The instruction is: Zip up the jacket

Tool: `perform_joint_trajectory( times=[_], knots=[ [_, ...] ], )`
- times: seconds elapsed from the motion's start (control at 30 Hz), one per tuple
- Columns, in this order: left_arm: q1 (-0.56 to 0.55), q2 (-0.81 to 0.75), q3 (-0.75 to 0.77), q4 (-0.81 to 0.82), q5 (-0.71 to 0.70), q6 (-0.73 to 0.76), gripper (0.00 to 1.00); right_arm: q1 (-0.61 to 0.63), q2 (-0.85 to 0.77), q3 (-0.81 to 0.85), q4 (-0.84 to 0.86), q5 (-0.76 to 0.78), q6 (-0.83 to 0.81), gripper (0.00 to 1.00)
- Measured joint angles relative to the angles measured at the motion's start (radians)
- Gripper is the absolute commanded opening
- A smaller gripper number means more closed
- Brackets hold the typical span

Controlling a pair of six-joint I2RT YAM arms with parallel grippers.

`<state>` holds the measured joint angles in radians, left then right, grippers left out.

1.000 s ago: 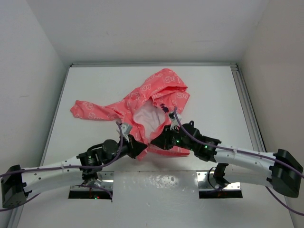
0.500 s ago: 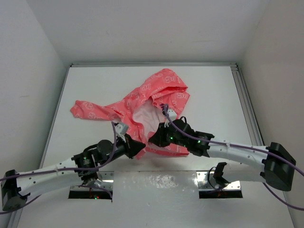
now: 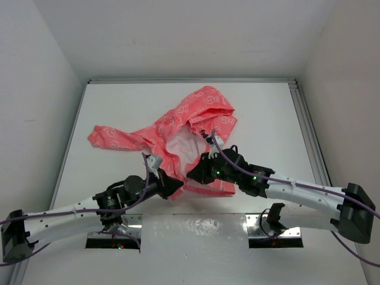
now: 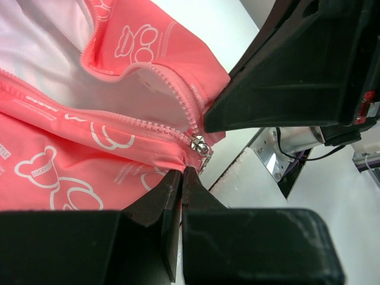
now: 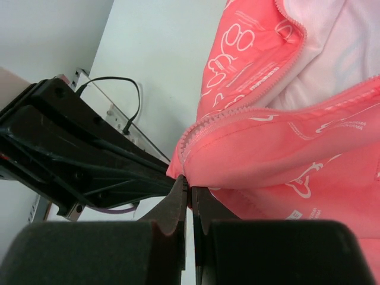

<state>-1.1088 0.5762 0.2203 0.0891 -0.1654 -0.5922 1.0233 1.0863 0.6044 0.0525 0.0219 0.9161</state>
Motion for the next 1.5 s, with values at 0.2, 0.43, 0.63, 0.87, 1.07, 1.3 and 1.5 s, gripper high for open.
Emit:
perform_joint_trajectory(
  times=[0.2,0.43,0.63,0.87,1.07,1.3,1.5],
  knots=[
    [0.0,0.026,0.0,0.017,0.025,0.0,0.0,0.0,0.027,0.0,-0.01,0.007,-0.002,0.0],
    [0.0,0.045,-0.013,0.027,0.058,-0.004,0.0,0.0,0.076,0.0,-0.013,0.009,-0.003,0.0],
    [-0.002,0.061,-0.028,0.046,0.108,-0.015,0.0,-0.002,0.056,-0.018,-0.002,0.009,0.01,0.29],
    [-0.002,0.066,-0.056,0.039,0.19,-0.03,0.0,-0.006,-0.068,-0.064,-0.002,0.015,0.038,0.64],
    [-0.002,0.065,-0.058,0.027,0.229,-0.043,0.0,-0.001,-0.266,-0.188,-0.017,-0.021,0.103,0.05],
    [-0.002,0.069,-0.058,0.029,0.241,-0.045,0.0,0.216,-0.368,-0.383,0.037,0.0,0.233,0.31],
    [-0.002,0.084,-0.058,0.033,0.255,-0.053,0.0,0.322,-0.22,-0.431,0.204,0.03,0.283,0.57]
  ],
)
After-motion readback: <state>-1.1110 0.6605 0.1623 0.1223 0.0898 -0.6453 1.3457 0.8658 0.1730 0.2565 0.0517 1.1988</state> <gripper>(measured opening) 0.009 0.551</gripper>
